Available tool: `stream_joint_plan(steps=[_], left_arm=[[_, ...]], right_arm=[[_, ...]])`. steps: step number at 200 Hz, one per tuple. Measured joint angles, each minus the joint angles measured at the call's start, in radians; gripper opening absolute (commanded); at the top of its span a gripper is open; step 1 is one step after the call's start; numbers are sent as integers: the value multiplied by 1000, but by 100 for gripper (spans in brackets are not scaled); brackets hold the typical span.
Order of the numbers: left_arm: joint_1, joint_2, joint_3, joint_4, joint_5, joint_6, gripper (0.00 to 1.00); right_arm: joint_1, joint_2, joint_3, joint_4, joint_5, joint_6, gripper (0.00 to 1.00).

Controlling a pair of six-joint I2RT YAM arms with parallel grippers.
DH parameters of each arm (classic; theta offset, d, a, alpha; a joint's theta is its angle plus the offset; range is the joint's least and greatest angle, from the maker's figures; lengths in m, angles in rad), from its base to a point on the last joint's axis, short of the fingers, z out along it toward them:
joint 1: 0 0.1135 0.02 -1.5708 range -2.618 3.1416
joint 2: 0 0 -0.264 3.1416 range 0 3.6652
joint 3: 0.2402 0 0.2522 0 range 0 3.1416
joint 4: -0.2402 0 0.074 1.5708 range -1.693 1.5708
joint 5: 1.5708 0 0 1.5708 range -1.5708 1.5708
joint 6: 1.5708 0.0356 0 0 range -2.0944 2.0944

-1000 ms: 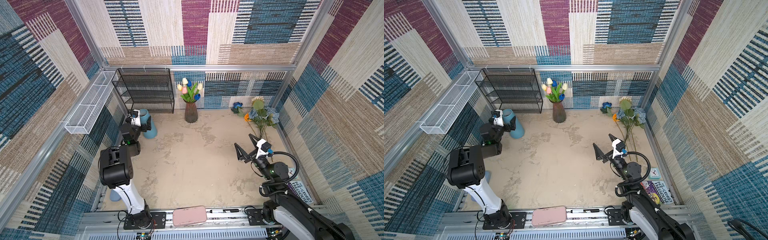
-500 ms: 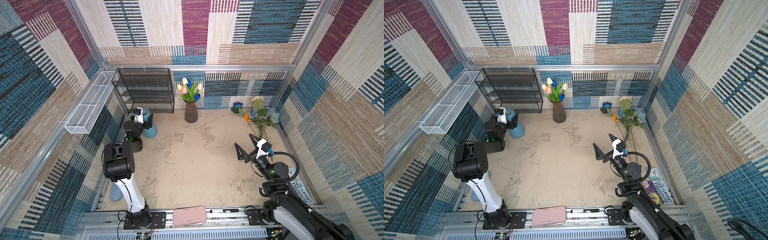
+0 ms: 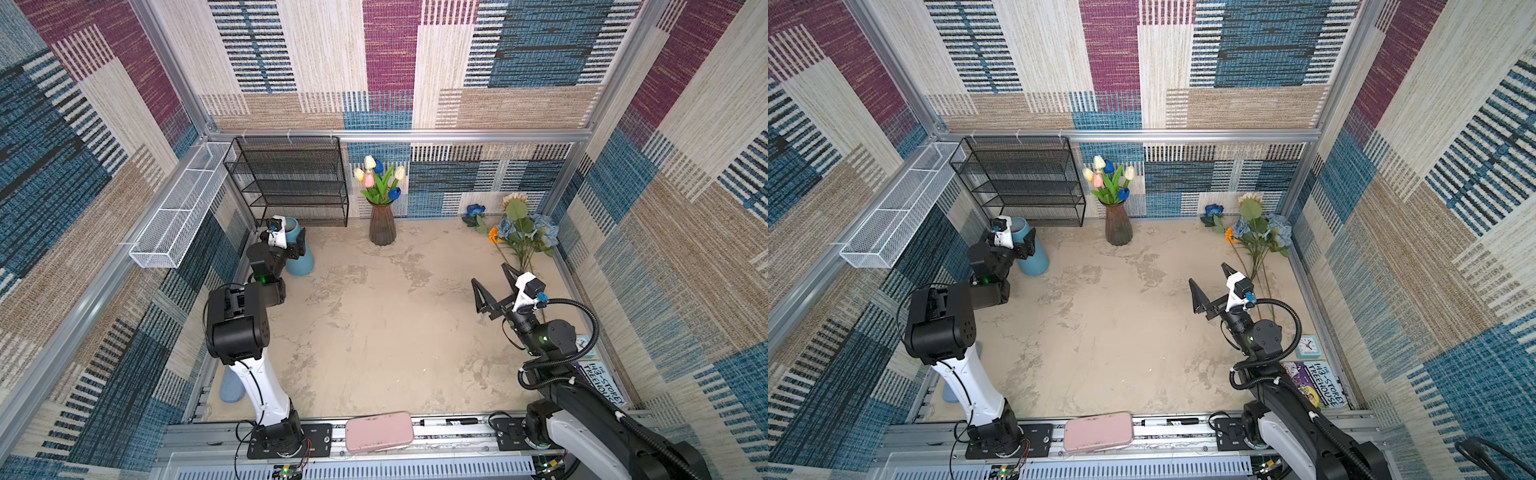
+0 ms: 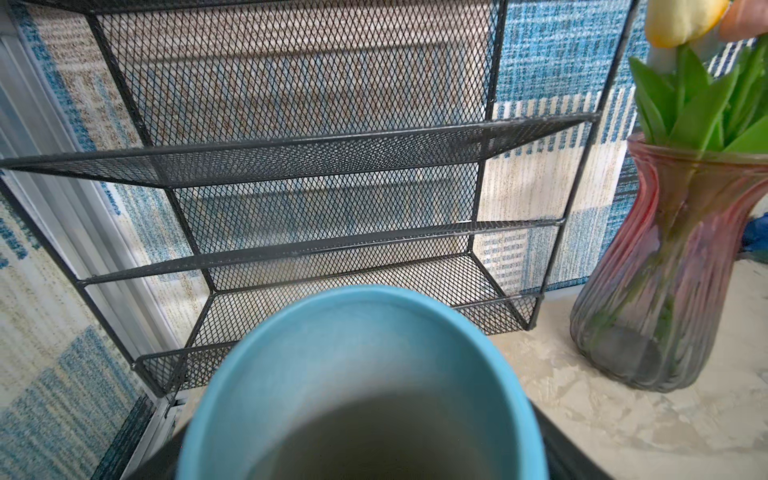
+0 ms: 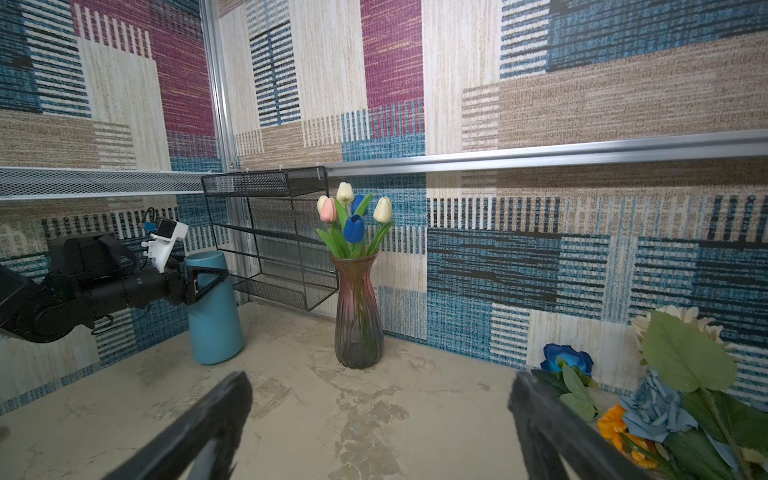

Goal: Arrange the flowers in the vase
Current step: 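Close the left gripper on the rim of the light blue vase, then slide the blue vase to table center with left gripper while right reaches flowers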

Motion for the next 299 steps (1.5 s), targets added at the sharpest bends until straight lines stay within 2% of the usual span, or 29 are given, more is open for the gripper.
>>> stream_joint_plan(steps=[50,69,109,145,199,227,268,299], left_arm=[[-90,-119,-119,-43,10,3,5],[-130,-166,-166,-53,15,2,2],[-260,-270,-262,-75,32,3,1],[-401,-324,-303,-76,72,-8,0],[-633,-352,-284,-85,132,-37,0],[-736,-320,-248,-84,164,-31,0],[-796,-197,-218,-34,155,-35,0],[-816,-149,-198,29,143,-37,2]], right_arm=[[0,84,90,-11,55,43,100],[0,110,115,-19,57,52,100],[0,135,156,-37,66,63,100],[0,151,234,-101,122,76,100],[-3,159,294,-193,192,75,100],[-28,166,338,-245,212,73,100],[-101,228,500,-407,213,78,89],[-161,328,665,-581,145,86,74]])
